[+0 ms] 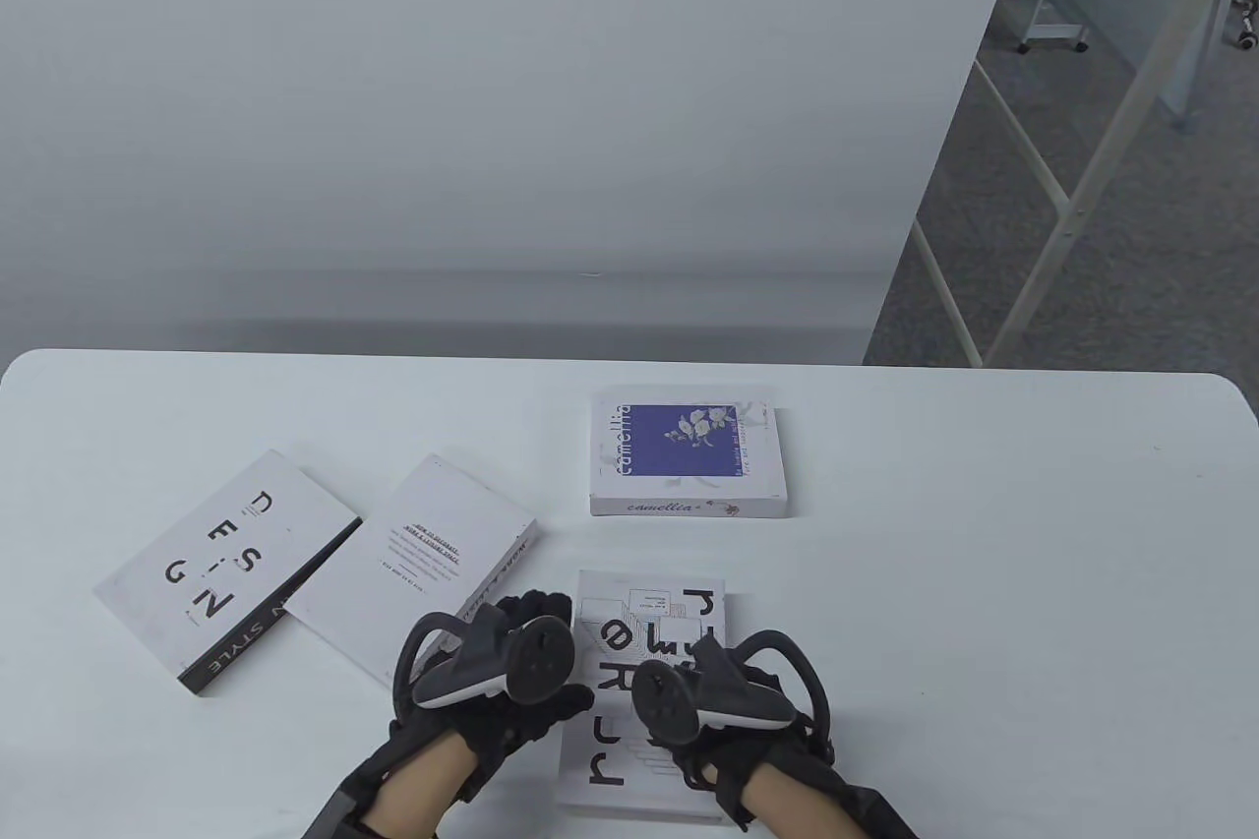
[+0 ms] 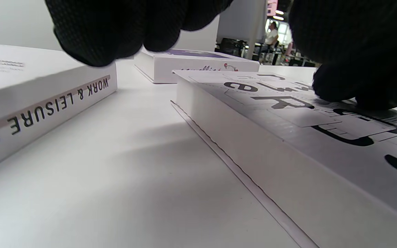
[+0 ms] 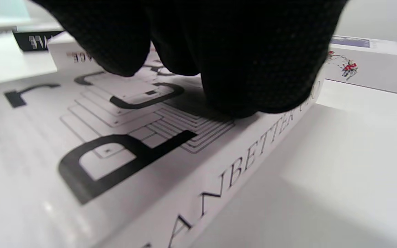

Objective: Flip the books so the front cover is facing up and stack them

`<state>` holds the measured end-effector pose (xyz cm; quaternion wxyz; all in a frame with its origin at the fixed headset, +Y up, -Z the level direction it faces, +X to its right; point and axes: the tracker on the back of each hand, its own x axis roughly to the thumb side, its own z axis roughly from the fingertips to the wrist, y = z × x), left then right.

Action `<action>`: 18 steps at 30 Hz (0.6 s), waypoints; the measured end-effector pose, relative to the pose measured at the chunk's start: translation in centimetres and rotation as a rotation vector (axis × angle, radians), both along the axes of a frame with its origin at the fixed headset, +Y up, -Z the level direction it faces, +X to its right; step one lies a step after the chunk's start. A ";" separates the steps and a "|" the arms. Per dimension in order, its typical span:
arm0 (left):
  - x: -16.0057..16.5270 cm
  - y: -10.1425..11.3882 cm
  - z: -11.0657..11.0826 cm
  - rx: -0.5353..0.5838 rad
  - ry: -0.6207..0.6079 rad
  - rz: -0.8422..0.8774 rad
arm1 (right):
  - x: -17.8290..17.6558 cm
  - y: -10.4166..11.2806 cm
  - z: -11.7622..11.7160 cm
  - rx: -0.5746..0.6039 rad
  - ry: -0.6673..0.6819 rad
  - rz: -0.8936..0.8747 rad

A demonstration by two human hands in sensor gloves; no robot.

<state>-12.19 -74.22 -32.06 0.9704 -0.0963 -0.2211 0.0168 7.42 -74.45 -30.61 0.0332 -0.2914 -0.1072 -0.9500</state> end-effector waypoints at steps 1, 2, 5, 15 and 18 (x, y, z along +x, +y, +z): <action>0.1 -0.2 0.0 0.003 0.008 -0.002 | 0.4 0.0 -0.1 -0.005 -0.008 -0.030; 0.1 -0.4 -0.1 0.005 0.016 -0.010 | 0.9 0.0 -0.1 -0.016 -0.021 -0.070; 0.1 -0.9 -0.1 0.011 0.054 0.003 | 2.1 0.1 -0.1 -0.018 -0.054 -0.170; -0.7 -3.1 -1.0 -0.194 0.167 0.179 | 6.1 -1.5 -1.4 -0.072 -0.272 -0.204; -0.9 -3.9 -1.1 -0.267 0.166 0.265 | 6.9 -2.6 -2.0 -0.185 -0.303 -0.262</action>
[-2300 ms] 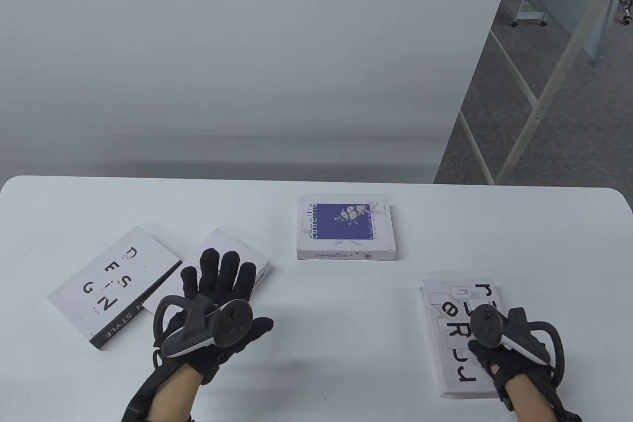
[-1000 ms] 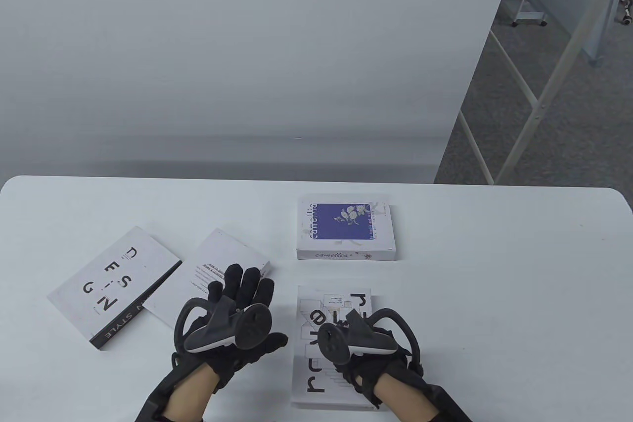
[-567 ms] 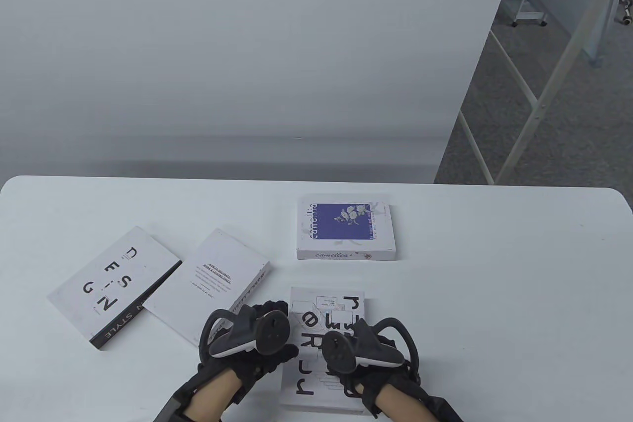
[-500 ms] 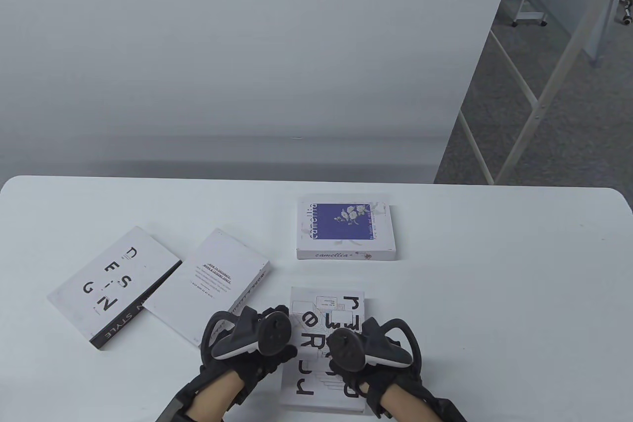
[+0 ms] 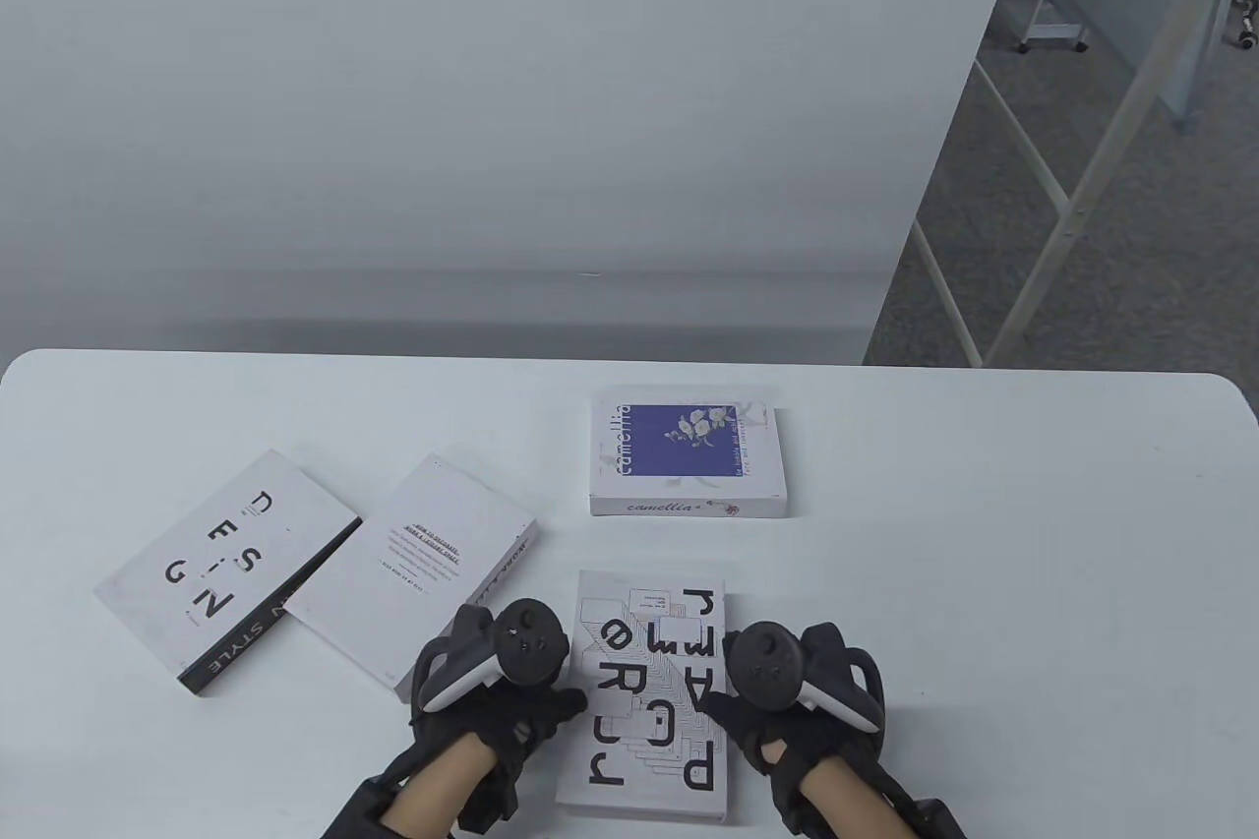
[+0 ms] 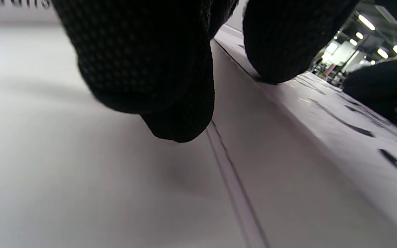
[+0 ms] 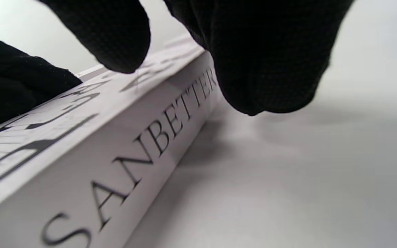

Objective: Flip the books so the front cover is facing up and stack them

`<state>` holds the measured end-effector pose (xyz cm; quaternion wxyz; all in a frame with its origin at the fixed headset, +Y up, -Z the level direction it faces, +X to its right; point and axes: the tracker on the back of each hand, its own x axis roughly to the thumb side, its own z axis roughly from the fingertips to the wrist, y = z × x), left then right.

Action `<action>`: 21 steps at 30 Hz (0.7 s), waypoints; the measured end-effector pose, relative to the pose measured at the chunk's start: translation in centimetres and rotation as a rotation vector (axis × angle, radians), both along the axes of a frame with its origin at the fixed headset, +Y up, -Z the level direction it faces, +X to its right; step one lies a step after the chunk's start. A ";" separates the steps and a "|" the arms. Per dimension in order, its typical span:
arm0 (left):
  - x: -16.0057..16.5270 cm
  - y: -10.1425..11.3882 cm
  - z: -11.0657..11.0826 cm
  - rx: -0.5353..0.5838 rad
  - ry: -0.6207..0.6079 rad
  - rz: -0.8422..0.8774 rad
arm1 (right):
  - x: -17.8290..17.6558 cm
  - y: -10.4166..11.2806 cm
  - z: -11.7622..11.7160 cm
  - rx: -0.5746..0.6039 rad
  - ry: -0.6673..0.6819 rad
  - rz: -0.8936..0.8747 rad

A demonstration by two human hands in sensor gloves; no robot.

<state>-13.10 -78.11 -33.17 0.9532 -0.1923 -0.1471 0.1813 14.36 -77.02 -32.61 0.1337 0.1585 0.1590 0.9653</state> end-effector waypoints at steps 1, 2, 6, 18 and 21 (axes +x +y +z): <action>0.0 -0.3 0.0 -0.028 -0.015 0.047 | 0.2 -0.3 -0.2 -0.044 -0.003 -0.028; 0.1 -0.6 -0.1 -0.065 -0.041 0.094 | 0.3 -0.5 -0.3 -0.072 -0.004 -0.057; 0.2 -1.2 0.0 -0.114 -0.037 0.153 | 0.3 -0.9 -0.5 -0.101 -0.004 -0.079; 0.1 -1.3 0.2 -0.143 -0.051 0.182 | 0.6 0.2 -0.1 -0.013 0.011 -0.176; -0.2 -1.4 0.1 -0.156 -0.047 0.209 | 0.4 1.3 0.4 0.104 0.031 -0.204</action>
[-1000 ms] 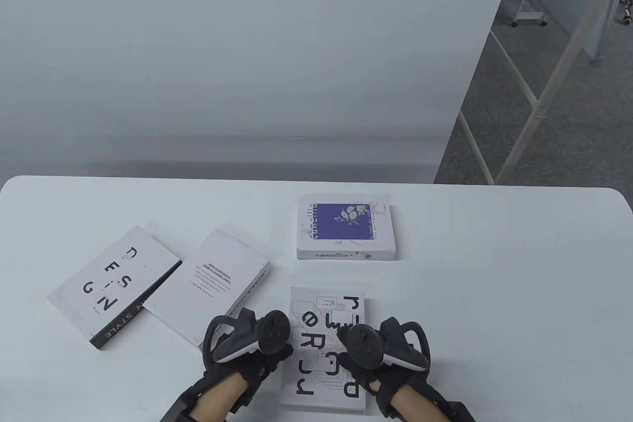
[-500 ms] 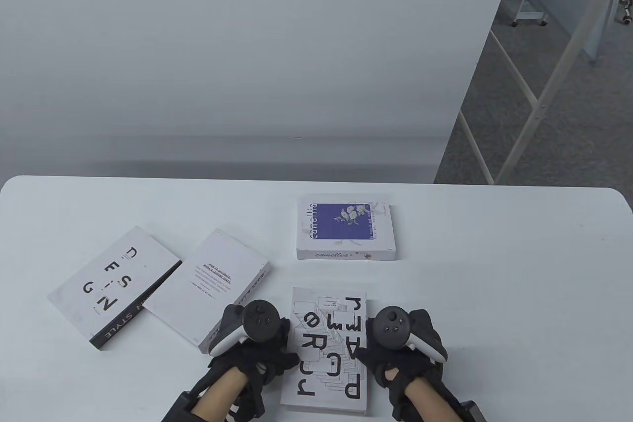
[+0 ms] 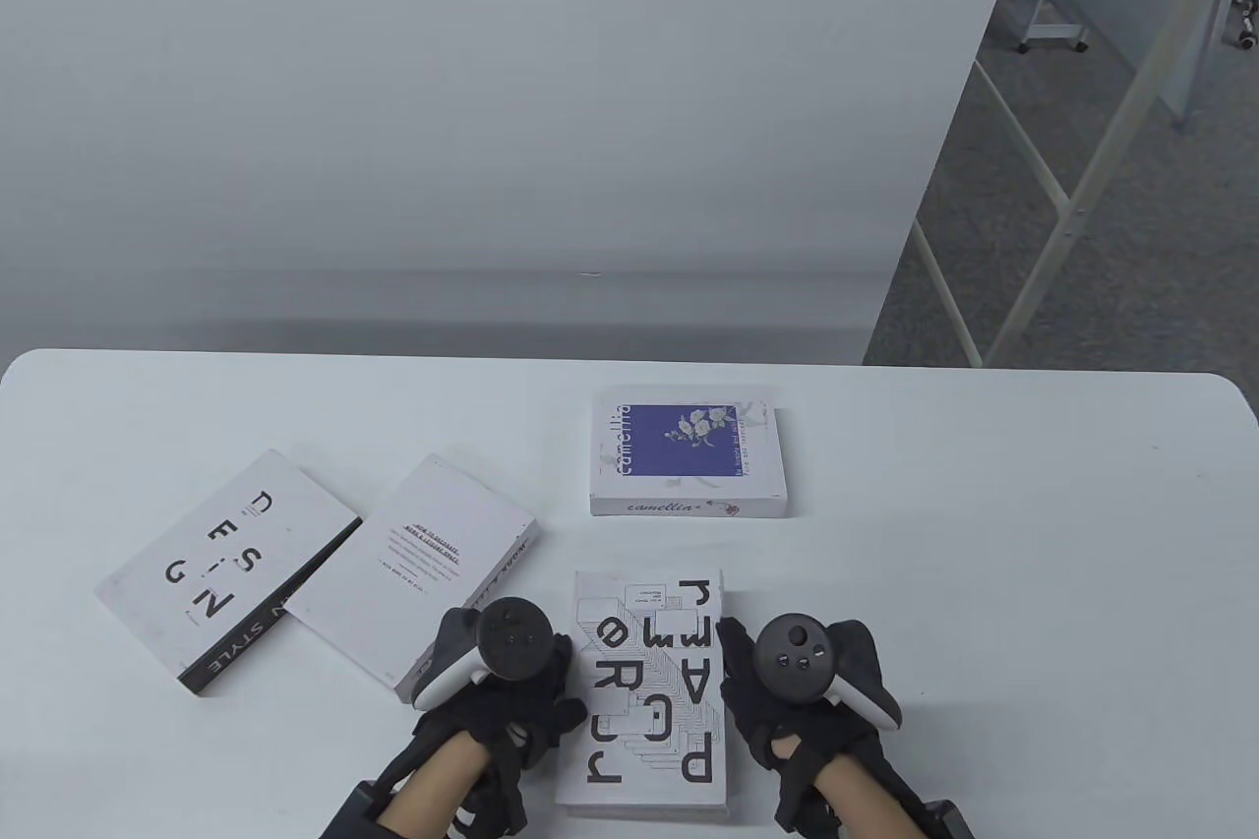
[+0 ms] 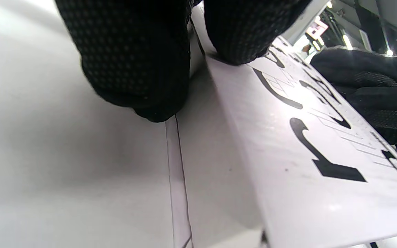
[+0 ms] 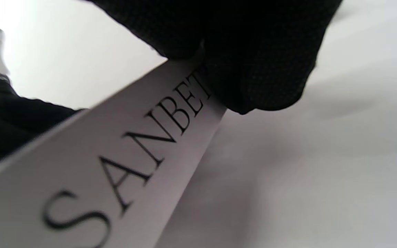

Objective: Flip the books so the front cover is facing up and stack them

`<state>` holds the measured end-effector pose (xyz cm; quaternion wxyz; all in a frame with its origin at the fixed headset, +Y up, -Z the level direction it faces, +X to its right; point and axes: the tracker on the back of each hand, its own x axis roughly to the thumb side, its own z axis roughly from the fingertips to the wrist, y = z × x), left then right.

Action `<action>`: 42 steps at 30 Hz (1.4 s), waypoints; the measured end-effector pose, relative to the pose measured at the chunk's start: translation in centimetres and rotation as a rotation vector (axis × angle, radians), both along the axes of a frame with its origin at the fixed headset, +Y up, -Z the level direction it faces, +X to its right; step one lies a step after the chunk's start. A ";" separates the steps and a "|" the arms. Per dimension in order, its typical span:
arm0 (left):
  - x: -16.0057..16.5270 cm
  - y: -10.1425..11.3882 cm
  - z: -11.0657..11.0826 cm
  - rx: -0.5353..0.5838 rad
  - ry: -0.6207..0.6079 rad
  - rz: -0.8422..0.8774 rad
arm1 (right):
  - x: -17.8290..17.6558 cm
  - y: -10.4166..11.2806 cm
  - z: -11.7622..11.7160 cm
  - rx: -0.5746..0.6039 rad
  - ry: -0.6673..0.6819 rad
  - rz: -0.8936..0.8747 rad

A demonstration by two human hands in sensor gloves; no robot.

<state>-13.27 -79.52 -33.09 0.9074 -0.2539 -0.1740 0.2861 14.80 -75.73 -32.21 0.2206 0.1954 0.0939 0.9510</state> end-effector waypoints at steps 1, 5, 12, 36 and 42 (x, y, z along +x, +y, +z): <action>-0.1 0.0 0.0 -0.006 0.003 0.006 | -0.2 0.3 0.2 0.035 0.009 0.001; -0.5 0.0 -0.2 -0.013 0.013 0.013 | -0.9 1.0 1.0 0.158 0.069 0.056; -1.0 0.0 -0.2 -0.016 0.037 0.005 | -1.4 1.4 1.9 0.277 0.152 0.076; 1.1 1.4 0.6 0.186 -0.066 -0.182 | -1.1 1.7 2.4 0.465 0.228 0.091; 1.8 4.7 1.3 0.367 -0.121 -0.269 | 1.3 1.8 1.3 0.425 0.118 0.006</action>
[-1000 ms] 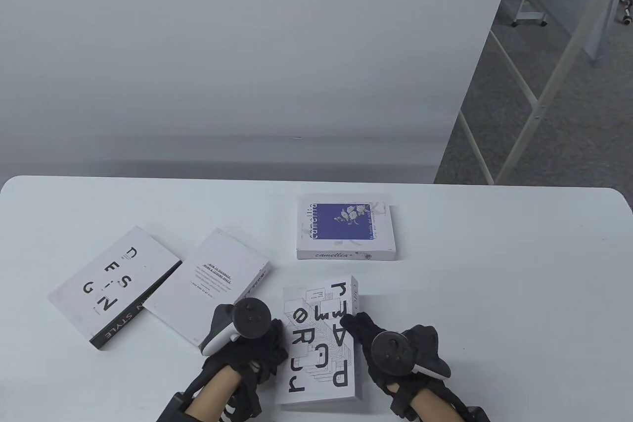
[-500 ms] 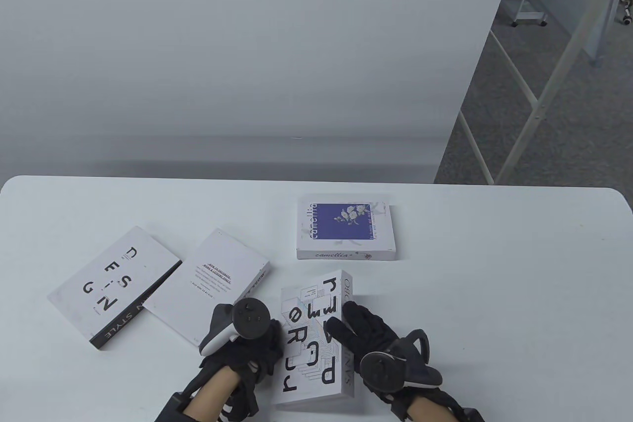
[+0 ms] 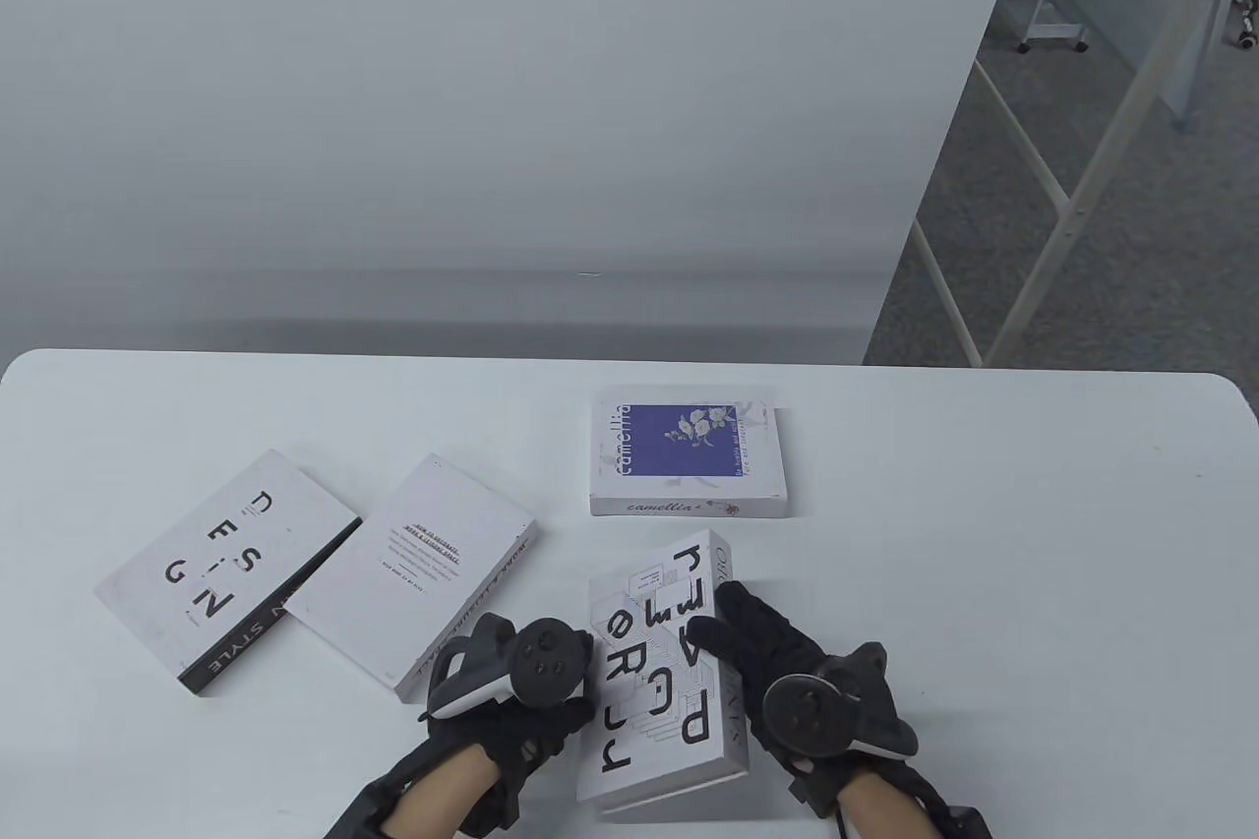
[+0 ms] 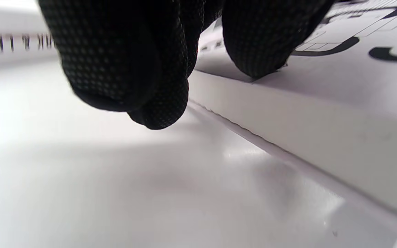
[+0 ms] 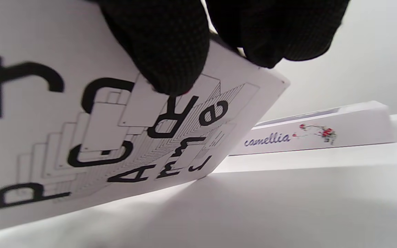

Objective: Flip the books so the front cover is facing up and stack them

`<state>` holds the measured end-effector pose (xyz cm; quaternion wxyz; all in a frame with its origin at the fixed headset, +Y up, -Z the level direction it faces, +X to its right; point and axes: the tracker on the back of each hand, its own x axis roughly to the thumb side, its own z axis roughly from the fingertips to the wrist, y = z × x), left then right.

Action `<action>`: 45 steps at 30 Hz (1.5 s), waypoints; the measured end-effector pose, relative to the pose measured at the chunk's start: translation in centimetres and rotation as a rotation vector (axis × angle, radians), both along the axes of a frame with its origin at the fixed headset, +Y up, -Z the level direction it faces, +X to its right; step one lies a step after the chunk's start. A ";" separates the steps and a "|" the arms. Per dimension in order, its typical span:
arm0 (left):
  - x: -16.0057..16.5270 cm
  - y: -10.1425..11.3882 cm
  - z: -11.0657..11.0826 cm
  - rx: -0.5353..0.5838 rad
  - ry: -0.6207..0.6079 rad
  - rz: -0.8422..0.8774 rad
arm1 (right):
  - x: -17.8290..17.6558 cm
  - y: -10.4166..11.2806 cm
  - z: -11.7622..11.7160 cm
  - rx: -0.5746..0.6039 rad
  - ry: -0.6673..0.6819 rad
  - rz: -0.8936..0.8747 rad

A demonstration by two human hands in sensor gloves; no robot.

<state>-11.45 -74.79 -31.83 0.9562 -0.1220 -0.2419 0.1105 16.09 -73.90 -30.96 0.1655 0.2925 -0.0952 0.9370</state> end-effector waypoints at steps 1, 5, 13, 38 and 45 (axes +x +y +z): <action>-0.1 0.5 0.0 0.004 -0.008 -0.007 | 0.3 0.0 -0.2 -0.007 -0.013 -0.019; -1.3 3.3 0.1 0.086 -0.012 -0.049 | 2.4 0.1 -1.1 -0.052 -0.148 -0.149; -3.3 7.6 1.2 0.299 0.014 -0.253 | 5.9 -0.6 -2.3 -0.286 -0.325 -0.533; -10.6 14.6 4.1 0.418 0.147 -0.111 | -0.6 -4.6 -12.1 -0.807 -0.701 -0.998; -11.5 15.0 4.4 0.421 0.160 -0.072 | -2.5 -4.8 -14.5 -0.849 -0.797 -1.024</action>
